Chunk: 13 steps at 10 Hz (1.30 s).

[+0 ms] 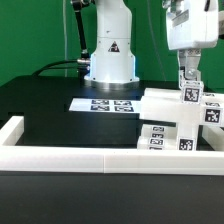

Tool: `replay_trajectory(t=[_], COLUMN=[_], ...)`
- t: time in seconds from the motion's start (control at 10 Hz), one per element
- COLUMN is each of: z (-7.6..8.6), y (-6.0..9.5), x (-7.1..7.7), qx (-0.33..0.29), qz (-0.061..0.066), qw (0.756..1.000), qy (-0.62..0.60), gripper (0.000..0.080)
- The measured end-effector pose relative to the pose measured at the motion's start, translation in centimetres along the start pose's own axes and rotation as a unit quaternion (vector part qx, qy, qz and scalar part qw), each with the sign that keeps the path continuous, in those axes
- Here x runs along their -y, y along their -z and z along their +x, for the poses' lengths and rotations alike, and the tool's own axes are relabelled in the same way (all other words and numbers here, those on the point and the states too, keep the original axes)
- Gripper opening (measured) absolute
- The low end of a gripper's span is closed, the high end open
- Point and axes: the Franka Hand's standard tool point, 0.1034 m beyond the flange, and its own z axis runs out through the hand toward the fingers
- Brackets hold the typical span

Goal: Assemble chair

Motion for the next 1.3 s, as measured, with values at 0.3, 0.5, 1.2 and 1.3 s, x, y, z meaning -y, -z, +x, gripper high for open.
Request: replay_trajectory(t=[0.3,0.5,1.2,1.3], z=[0.0,-0.5,-1.2,-1.2], y=[-0.1,-0.1,-0.4,-0.5], x=[-0.1,-0.2,-0.6,-0.6], qx=[-0.001,0.0,-0.004,-0.004], qz=[-0.002,-0.003,-0.005,-0.006], qw=[0.999,0.995,0.907,0.895], qy=[0.035,0.096,0.421,0.446], gripper=[0.0486,0.0642,0.0648,0.0648])
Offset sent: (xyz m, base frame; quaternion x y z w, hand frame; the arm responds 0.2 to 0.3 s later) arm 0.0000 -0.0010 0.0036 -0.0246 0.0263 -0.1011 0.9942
